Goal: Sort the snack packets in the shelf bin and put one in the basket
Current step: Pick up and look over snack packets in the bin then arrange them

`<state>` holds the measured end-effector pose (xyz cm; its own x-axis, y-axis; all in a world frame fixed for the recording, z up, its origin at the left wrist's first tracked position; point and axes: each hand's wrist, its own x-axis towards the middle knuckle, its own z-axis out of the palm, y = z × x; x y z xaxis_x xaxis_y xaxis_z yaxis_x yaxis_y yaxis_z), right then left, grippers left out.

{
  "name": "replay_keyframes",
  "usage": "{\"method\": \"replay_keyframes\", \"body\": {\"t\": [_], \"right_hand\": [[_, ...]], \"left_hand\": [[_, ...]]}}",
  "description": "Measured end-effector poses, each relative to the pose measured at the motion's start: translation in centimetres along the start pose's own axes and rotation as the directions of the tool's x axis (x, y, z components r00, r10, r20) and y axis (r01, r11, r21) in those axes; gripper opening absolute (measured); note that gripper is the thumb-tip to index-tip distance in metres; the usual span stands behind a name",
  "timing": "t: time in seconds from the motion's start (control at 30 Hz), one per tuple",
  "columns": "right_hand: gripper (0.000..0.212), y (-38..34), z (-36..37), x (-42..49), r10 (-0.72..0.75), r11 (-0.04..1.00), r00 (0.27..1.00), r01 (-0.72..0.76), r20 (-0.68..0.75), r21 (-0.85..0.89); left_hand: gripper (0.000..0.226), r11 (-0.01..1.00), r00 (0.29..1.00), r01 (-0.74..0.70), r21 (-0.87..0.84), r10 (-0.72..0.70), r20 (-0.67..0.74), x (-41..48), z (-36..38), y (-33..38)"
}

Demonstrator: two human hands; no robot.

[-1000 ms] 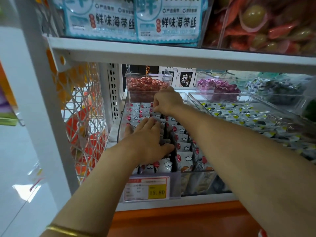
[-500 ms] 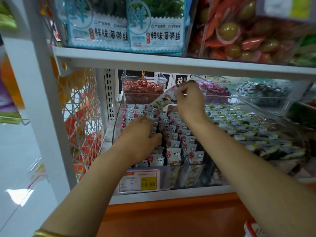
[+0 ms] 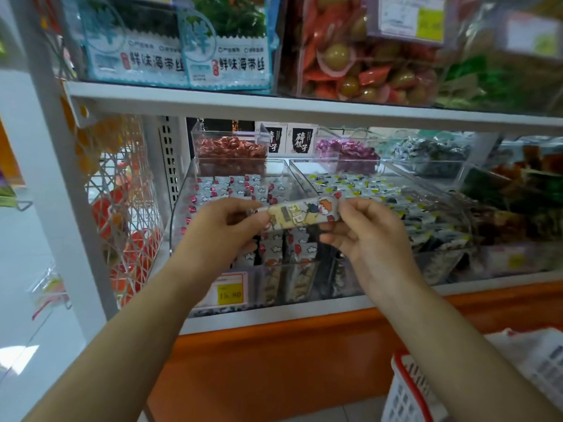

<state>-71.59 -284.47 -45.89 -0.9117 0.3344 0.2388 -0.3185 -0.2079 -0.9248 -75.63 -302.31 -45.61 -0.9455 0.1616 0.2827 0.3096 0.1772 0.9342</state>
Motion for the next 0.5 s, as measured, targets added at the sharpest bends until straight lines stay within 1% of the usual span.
{"method": "replay_keyframes", "body": {"t": [0.03, 0.07, 0.17, 0.23, 0.37, 0.5], "right_hand": [[0.010, -0.04, -0.21, -0.13, 0.029, 0.999, 0.999, -0.029, 0.019, 0.033], [0.010, -0.03, -0.41, -0.20, 0.052, 0.997, 0.998, -0.054, 0.028, 0.055], [0.010, 0.02, -0.78, -0.23, 0.095, 0.989, 0.995, -0.097, 0.030, 0.109], [0.015, 0.12, -0.93, -0.16, 0.126, 0.981, 0.991, -0.130, 0.034, 0.146], [0.012, 0.54, -0.88, 0.03, 0.182, 0.957, 0.981, -0.192, 0.068, 0.215], [0.016, 0.90, -0.64, 0.19, 0.198, 0.945, 0.978, -0.209, 0.068, 0.252]], "left_hand": [[0.011, 0.999, 1.000, 0.022, -0.047, -0.022, -0.001, -0.05, -0.01, -0.01], [0.010, 0.994, 0.999, 0.045, -0.100, -0.045, 0.005, -0.05, -0.02, -0.03], [0.020, 0.953, 0.994, 0.109, -0.284, -0.099, 0.047, 0.01, -0.08, -0.12], [0.028, 0.923, 0.992, 0.127, -0.363, -0.112, 0.063, -0.05, -0.06, -0.13], [0.030, 0.802, 0.980, 0.199, -0.564, -0.164, 0.111, -0.03, -0.18, -0.02], [0.034, 0.703, 0.965, 0.253, -0.665, -0.231, 0.123, 0.14, -0.41, 0.02]]}}
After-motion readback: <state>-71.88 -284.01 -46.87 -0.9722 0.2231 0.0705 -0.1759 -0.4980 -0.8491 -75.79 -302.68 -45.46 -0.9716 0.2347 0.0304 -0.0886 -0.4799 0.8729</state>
